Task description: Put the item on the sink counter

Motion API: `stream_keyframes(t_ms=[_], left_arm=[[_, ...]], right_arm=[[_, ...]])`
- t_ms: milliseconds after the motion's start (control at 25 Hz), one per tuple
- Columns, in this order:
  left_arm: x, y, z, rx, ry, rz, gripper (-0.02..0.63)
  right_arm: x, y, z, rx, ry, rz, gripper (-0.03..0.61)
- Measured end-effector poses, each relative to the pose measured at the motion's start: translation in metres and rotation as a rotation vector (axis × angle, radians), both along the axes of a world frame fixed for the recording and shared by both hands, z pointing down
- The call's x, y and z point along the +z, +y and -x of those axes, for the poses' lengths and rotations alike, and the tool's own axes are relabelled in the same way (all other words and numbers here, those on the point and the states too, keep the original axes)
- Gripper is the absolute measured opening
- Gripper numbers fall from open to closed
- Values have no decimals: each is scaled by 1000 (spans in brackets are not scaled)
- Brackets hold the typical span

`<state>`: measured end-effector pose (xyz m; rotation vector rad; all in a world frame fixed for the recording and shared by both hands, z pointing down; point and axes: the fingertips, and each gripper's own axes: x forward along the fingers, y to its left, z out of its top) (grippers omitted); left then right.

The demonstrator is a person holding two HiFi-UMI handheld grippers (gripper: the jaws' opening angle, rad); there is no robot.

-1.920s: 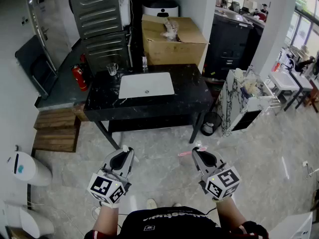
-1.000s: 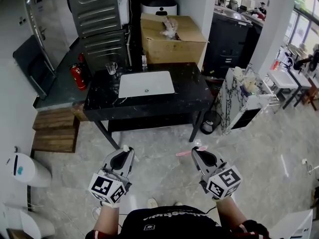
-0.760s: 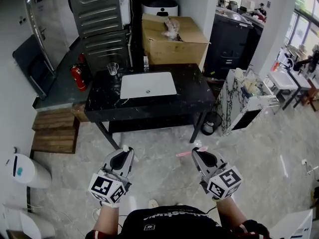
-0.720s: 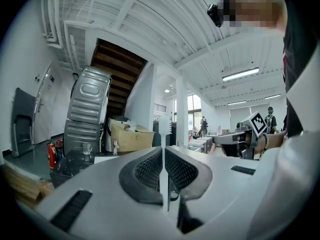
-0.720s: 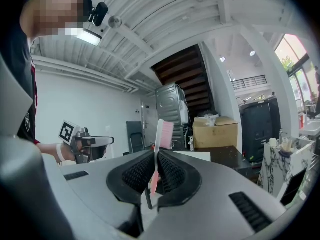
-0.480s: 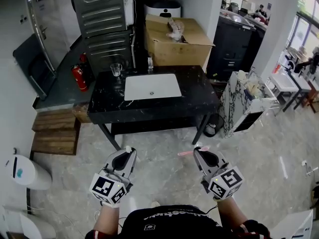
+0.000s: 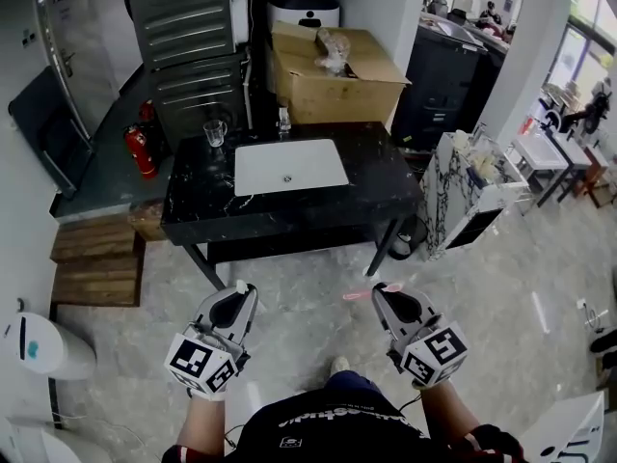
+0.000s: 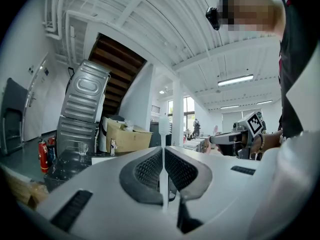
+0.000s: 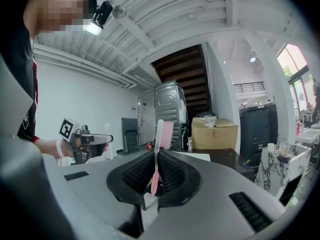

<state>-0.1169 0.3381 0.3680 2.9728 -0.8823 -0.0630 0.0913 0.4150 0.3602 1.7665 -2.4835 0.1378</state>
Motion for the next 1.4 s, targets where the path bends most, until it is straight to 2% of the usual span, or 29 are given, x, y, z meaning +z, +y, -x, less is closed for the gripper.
stream_keyframes(t_ms=[320, 800, 1000, 1160, 1400], left_arm=[[12, -49, -24, 8, 3, 40, 23], [-7, -202, -114, -51, -6, 7, 23], [-24, -253, -144, -120, 2, -5, 23], [-30, -274, -153, -172, -8, -6, 23], [-29, -302, -144, -238, -22, 6, 23]], right_arm=[[13, -50, -26, -1, -24, 11, 51], [10, -231, -110, -104, -69, -13, 51], [1, -289, -145, -153, -90, -27, 51], [4, -317, -159, -185, -125, -16, 51], [13, -350, -159, -224, -164, 2, 51]])
